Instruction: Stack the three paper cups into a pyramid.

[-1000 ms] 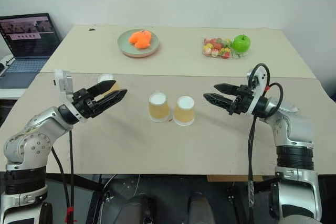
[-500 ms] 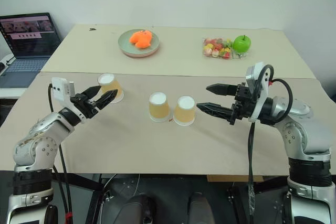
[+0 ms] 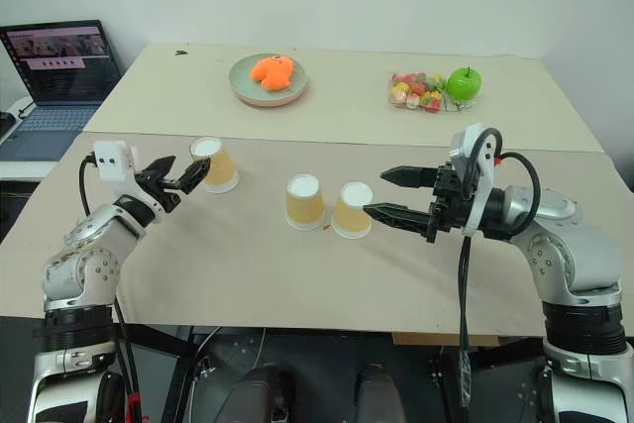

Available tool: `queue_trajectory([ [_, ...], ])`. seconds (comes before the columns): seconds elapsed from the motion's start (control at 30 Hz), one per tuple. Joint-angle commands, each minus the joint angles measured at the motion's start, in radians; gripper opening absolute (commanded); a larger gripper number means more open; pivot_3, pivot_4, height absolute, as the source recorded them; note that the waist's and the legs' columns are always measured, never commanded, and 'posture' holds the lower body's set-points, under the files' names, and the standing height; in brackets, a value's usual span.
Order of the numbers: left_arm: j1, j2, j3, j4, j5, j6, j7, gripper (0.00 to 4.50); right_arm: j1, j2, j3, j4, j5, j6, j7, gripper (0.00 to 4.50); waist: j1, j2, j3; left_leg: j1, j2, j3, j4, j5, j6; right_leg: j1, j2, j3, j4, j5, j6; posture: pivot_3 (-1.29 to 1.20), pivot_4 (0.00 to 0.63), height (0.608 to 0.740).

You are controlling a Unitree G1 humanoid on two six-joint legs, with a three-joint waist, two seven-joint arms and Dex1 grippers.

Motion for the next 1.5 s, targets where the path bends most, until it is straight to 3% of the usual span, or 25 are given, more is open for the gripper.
queue_trajectory([
  [0.03, -0.046, 0.011, -0.007, 0.021, 0.028, -0.042, -0.016, 4.5, 0.003, -0.007, -0.026, -0.032, 0.012, -0.029, -0.007, 4.42, 0.0, 0.0, 0.0, 0.0, 0.0, 0.0, 0.0, 0.0, 0.0, 0.0, 0.0, 0.0, 0.0, 0.0, 0.0, 0.0, 0.15, 0.676],
  [0.6, -0.166, -0.003, -0.067, 0.211, 0.09, -0.105, -0.115, 4.5, 0.058, -0.036, -0.088, -0.118, 0.047, -0.017, -0.044, 4.42, 0.001, 0.0, 0.0, -0.001, 0.0, 0.0, 0.0, 0.0, 0.0, 0.0, 0.0, 0.0, 0.0, 0.0, 0.0, 0.0, 0.15, 0.676],
  [1.03, -0.223, -0.002, -0.089, 0.368, 0.196, -0.194, -0.093, 4.5, 0.063, -0.031, -0.084, -0.114, 0.041, -0.027, -0.064, 4.42, 0.001, -0.001, 0.0, -0.001, 0.0, 0.0, 0.001, 0.0, 0.0, 0.0, 0.0, -0.001, 0.0, 0.0, 0.0, 0.0, 0.15, 0.676],
  [1.07, -0.23, -0.004, -0.088, 0.385, 0.202, -0.206, -0.092, 3.99, 0.063, -0.031, -0.083, -0.113, 0.04, -0.029, -0.064, 4.5, 0.001, -0.001, 0.0, -0.001, 0.0, 0.0, 0.001, 0.0, 0.0, 0.0, 0.0, -0.001, 0.0, 0.0, 0.0, 0.0, 0.15, 0.676],
  [1.1, -0.238, -0.006, -0.088, 0.4, 0.206, -0.215, -0.092, 3.88, 0.062, -0.03, -0.082, -0.114, 0.039, -0.029, -0.065, 4.5, 0.001, -0.001, 0.0, -0.001, 0.0, 0.0, 0.001, 0.0, 0.0, 0.0, 0.0, -0.001, 0.0, 0.0, 0.0, 0.0, 0.15, 0.676],
  [1.17, -0.254, -0.01, -0.09, 0.425, 0.213, -0.225, -0.091, 2.91, 0.062, -0.029, -0.082, -0.116, 0.039, -0.03, -0.067, 4.5, 0.001, -0.001, 0.0, -0.001, 0.0, 0.0, 0.001, 0.0, 0.0, 0.0, 0.0, -0.001, 0.0, 0.0, 0.0, 0.0, 0.15, 0.676],
  [1.27, -0.273, -0.014, -0.102, 0.446, 0.224, -0.226, -0.095, 1.97, 0.065, -0.029, -0.083, -0.119, 0.039, -0.029, -0.069, 4.5, 0.002, -0.001, 0.0, -0.001, 0.0, 0.0, 0.001, 0.0, 0.0, 0.0, 0.0, -0.001, 0.0, 0.0, 0.0, 0.0, 0.15, 0.676],
  [1.3, -0.27, -0.018, -0.105, 0.426, 0.22, -0.225, -0.101, 1.78, 0.069, -0.03, -0.086, -0.123, 0.04, -0.029, -0.07, 4.5, 0.002, -0.001, 0.0, -0.001, 0.0, 0.0, 0.001, 0.0, 0.0, 0.0, 0.0, -0.001, 0.0, 0.0, 0.0, 0.0, 0.15, 0.676],
  [1.5, -0.266, -0.025, -0.108, 0.33, 0.201, -0.22, -0.129, 1.78, 0.091, -0.033, -0.092, -0.143, 0.042, -0.029, -0.077, 4.5, 0.002, -0.001, 0.001, -0.004, 0.0, 0.0, 0.001, 0.0, 0.0, -0.002, 0.0, -0.001, 0.0, 0.0, 0.0, 0.0, 0.15, 0.676],
])
